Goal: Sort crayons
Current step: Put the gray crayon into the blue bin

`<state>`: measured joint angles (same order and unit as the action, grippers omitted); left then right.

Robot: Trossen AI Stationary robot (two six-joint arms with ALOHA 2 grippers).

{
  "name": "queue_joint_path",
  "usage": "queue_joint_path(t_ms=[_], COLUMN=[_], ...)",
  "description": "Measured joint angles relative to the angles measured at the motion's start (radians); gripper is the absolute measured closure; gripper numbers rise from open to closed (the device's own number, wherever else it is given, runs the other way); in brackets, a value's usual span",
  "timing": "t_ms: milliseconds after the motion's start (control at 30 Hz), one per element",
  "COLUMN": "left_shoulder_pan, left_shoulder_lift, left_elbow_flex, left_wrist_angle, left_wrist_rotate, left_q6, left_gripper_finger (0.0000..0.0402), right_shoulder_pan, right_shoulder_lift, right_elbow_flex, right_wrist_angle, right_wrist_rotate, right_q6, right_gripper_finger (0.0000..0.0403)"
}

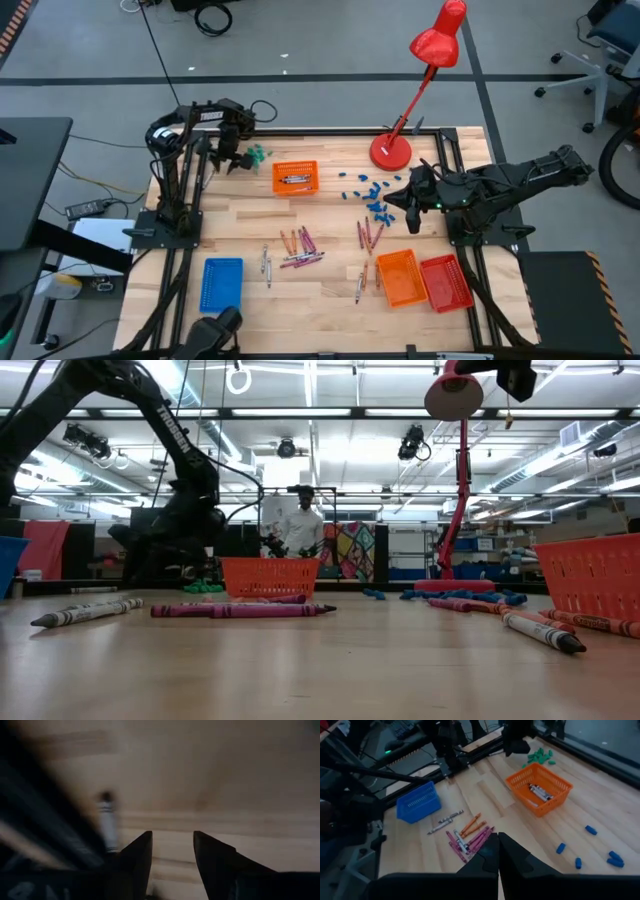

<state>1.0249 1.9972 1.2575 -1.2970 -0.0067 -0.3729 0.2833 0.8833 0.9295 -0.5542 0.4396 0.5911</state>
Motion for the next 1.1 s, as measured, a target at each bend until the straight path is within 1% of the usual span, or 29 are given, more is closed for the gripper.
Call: queue_joint_path(t_ms=[100,167,233,333,400,467,600,700,867,1033,1100], left_shoulder_pan=[-0.056,-0.116,-0.191,-0.298,-0.36,-0.399,-0.426,-0.467,-0.518,-0.651,-0.705], left_shoulder_lift=[0.0,-0.007,-0.021,-0.052,-0.082,-0.112,-0.18,-0.234,-0.248,-0.246,-0.247], left_elbow_flex=[0.0,0.0,0.0,-0.001,-0.001,-0.001,-0.001,0.0,-0.001,-0.001,-0.001], left_wrist_angle=[0.034,0.032,0.034,0.054,0.073,0.084,0.089,0.094,0.079,0.069,0.033], left_wrist_rotate=[0.097,0.105,0.075,0.0,-0.056,-0.106,-0.119,-0.159,-0.162,-0.136,-0.135], left_q6=[0.031,0.053,0.06,0.051,0.019,-0.036,-0.136,-0.196,-0.241,-0.253,-0.26], left_gripper_finger=[0.0246,0.0246,0.0246,0.0246,0.0246,0.0246,0.0246,0.0246,0.0247,0.0247,0.0247], right_shoulder_pan=[-0.008,-0.012,-0.012,-0.012,-0.012,-0.012,-0.01,-0.003,-0.001,-0.001,-0.001], right_shoulder_lift=[0.0,0.0,0.0,0.0,0.0,0.0,0.0,0.0,0.0,0.0,0.0], right_elbow_flex=[0.0,0.0,0.0,0.0,0.0,0.0,0.0,0.0,0.0,0.0,0.0], right_wrist_angle=[0.0,0.0,0.0,-0.001,-0.004,-0.004,-0.005,-0.005,-0.003,-0.011,-0.02], right_wrist_rotate=[0.011,0.012,0.012,0.012,0.012,0.012,0.0,-0.01,-0.021,-0.063,-0.072], right_q6=[-0.019,-0.021,-0.022,-0.028,-0.038,-0.045,-0.048,-0.048,-0.064,-0.047,-0.042], right_gripper_finger=[0.0395,0.0395,0.0395,0.0395,0.0395,0.0395,0.0395,0.0395,0.0395,0.0395,0.0395])
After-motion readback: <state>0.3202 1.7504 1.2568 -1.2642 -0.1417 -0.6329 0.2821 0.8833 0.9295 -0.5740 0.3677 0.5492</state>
